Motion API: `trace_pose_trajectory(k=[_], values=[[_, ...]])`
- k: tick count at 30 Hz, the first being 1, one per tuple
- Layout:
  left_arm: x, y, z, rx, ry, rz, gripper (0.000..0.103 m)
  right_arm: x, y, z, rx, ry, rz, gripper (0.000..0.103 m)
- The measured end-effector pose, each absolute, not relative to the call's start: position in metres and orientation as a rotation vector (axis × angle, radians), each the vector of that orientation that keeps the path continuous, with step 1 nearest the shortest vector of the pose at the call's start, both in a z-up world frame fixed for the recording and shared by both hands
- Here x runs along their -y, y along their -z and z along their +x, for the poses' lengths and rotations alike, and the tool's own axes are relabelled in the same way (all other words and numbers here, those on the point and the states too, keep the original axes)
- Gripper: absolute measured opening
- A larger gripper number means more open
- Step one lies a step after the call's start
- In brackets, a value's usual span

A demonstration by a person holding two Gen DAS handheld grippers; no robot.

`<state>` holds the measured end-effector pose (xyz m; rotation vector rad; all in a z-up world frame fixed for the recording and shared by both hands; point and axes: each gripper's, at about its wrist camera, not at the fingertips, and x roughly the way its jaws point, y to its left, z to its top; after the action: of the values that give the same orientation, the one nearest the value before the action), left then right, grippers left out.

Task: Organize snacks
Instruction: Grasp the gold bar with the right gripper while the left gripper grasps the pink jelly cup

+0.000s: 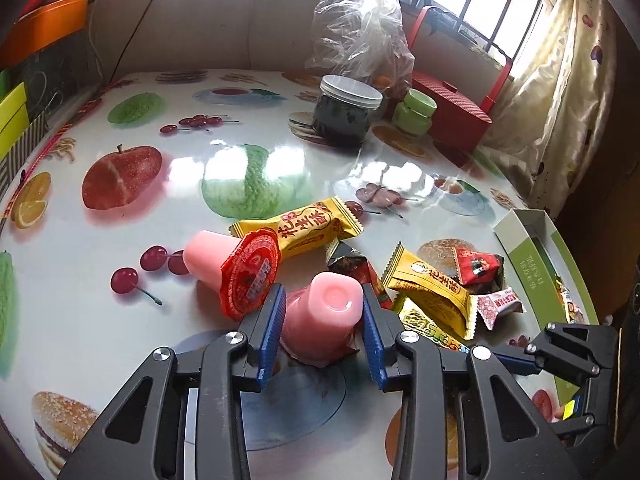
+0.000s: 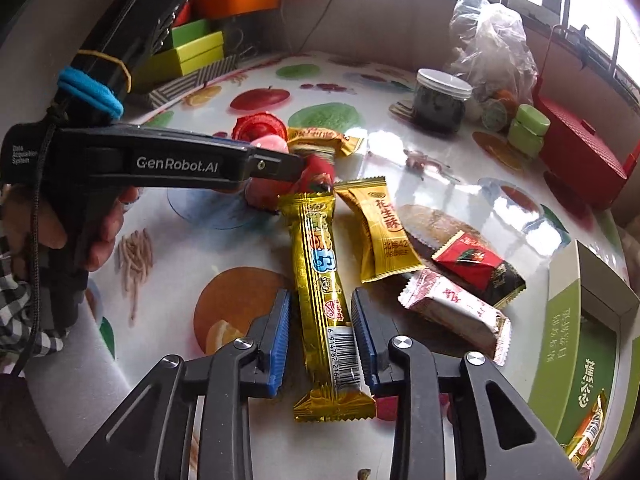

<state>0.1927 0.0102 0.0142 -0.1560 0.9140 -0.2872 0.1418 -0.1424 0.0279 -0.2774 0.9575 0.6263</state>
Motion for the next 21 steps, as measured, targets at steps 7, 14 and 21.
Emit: trace_pose_trajectory(k=[7,14,21], values=[[-0.009,-0.014,0.191,-0.908,0.288,-0.144,0.033,0.143,-0.027,0.141,-0.96,-0.623,-0.26,0.028],[-0.009,-0.016,0.187,-0.902,0.281,-0.122,0.031,0.143,-0.029,0.137,-0.95,-0.615,-0.258,0.022],[-0.008,-0.02,0.176,-0.899,0.289,-0.121,0.03,0.146,-0.036,0.128,-0.93,-0.609,-0.23,0.021]])
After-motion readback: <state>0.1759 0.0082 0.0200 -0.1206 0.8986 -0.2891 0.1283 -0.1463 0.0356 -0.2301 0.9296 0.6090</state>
